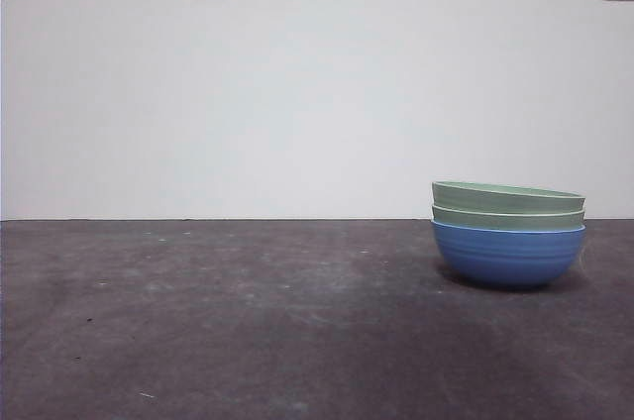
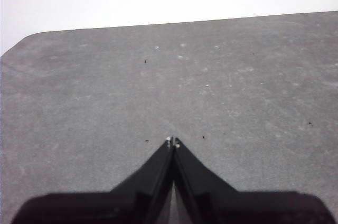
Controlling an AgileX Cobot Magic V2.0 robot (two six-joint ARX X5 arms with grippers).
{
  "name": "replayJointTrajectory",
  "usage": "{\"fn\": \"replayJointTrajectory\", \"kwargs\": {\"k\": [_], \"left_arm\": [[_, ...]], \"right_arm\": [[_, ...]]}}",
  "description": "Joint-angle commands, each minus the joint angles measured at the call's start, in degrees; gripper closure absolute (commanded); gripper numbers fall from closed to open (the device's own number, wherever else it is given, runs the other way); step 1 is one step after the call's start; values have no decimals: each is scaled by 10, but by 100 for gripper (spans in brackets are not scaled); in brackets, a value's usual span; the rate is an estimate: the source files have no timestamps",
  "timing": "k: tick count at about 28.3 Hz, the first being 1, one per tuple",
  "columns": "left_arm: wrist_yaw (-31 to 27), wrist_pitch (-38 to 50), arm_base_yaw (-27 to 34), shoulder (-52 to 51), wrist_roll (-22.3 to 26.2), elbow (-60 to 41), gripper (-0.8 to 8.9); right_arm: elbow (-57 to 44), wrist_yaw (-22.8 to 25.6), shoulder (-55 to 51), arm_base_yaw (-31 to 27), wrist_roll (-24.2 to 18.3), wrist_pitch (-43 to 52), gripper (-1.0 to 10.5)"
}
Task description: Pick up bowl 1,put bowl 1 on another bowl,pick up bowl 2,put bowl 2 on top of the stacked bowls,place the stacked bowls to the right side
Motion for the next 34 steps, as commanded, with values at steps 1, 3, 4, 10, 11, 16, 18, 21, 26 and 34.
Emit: {"fn": "replayJointTrajectory", "kwargs": {"k": [1, 3, 4, 10, 11, 16, 18, 21, 26, 34], "left_arm": [[-1, 1, 1, -2, -5, -9, 817], [-1, 1, 2, -2, -5, -9, 817], [-1, 1, 2, -2, -5, -9, 817], [-1, 1, 1, -2, -5, -9, 817], [-1, 1, 2, -2, -5, -9, 817], [-1, 1, 2, -2, -5, -9, 817], [-1, 1, 2, -2, -5, -9, 817], [-1, 1, 2, -2, -5, -9, 817], [-1, 1, 2, -2, -5, -9, 817], [-1, 1, 2, -2, -5, -9, 817]], "right_arm": [[-83, 3, -45, -3, -2, 61, 942], [-125, 14, -71, -3, -2, 85, 942], [-145, 23, -84, -3, -2, 92, 942], [-222, 67, -148, -3, 3, 93, 942], [-232, 70, -156, -3, 3, 93, 942], [-267, 75, -176, -3, 21, 92, 942], [-278, 75, -184, -3, 31, 89, 942], [-278, 77, -190, -3, 31, 67, 942], [-278, 76, -190, -3, 37, 64, 942], [-278, 77, -190, -2, 72, 65, 942]]}}
